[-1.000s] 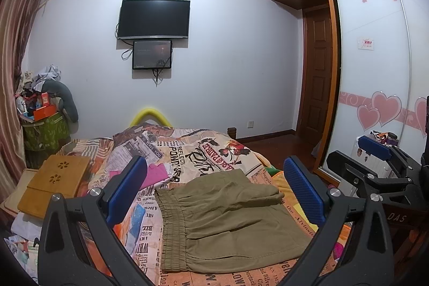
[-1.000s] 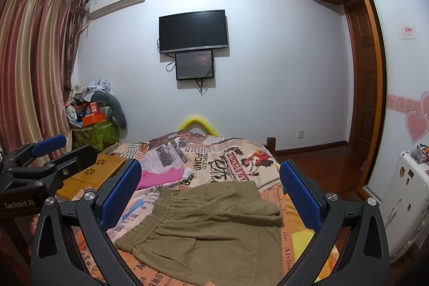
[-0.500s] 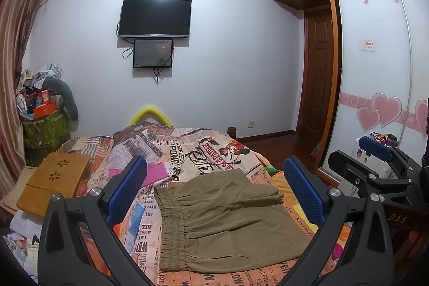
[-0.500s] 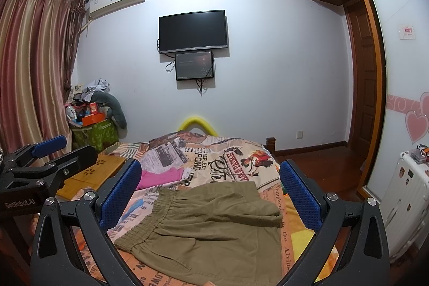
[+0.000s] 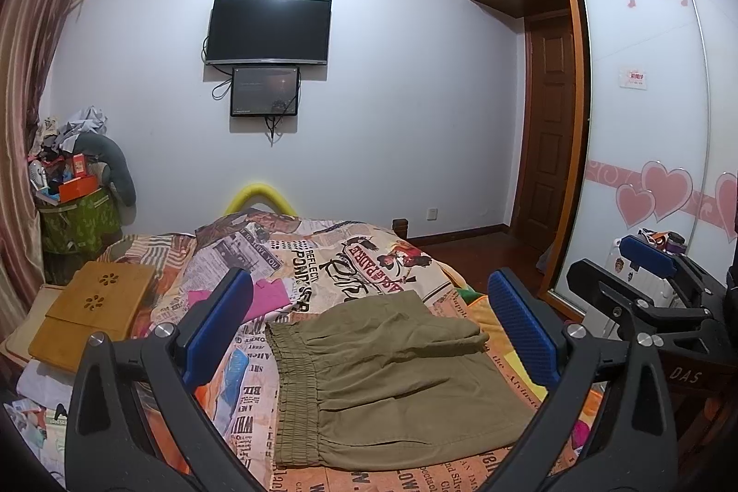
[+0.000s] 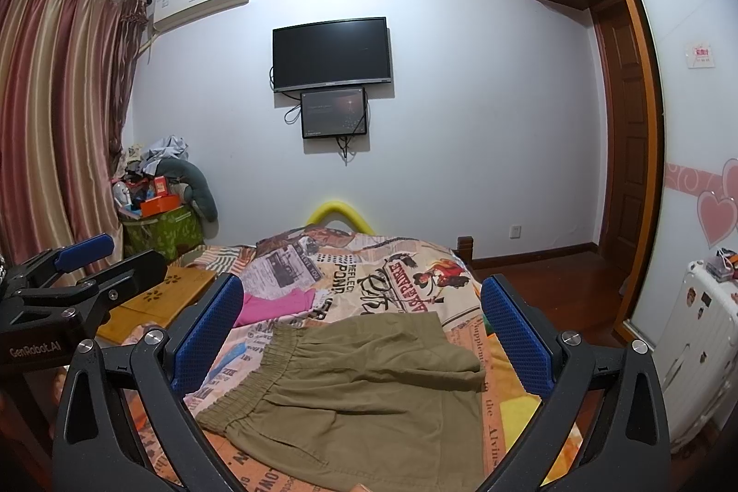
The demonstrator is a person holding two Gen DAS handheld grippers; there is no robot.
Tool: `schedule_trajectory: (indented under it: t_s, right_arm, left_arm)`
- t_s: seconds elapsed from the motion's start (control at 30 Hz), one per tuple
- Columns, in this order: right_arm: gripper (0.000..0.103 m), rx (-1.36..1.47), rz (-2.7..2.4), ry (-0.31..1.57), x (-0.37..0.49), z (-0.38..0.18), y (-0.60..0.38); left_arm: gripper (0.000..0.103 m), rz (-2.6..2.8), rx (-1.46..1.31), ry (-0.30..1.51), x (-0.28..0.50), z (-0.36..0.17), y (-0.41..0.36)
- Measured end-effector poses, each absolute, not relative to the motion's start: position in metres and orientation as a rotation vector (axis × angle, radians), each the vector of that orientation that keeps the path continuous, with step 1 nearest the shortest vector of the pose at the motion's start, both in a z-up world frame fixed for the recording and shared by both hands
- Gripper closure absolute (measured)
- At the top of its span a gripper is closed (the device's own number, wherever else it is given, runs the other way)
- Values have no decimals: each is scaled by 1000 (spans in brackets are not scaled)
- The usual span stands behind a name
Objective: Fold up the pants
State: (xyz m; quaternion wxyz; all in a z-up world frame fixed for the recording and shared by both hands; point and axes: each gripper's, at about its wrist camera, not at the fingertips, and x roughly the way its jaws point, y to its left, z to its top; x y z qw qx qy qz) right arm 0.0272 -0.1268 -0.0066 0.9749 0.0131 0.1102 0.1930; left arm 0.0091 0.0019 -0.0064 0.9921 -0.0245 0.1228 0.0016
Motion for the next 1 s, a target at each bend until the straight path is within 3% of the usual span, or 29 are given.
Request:
schedule_trajectory:
  t_s: [0.67, 1.0]
  right_arm:
    - [1, 25, 389, 229, 27, -8, -126]
    - [1, 26, 365, 284, 44, -21, -129]
  left_arm:
    - [0, 10, -48, 254, 13, -8, 2]
    - [0, 16, -67, 352, 45, -23, 8]
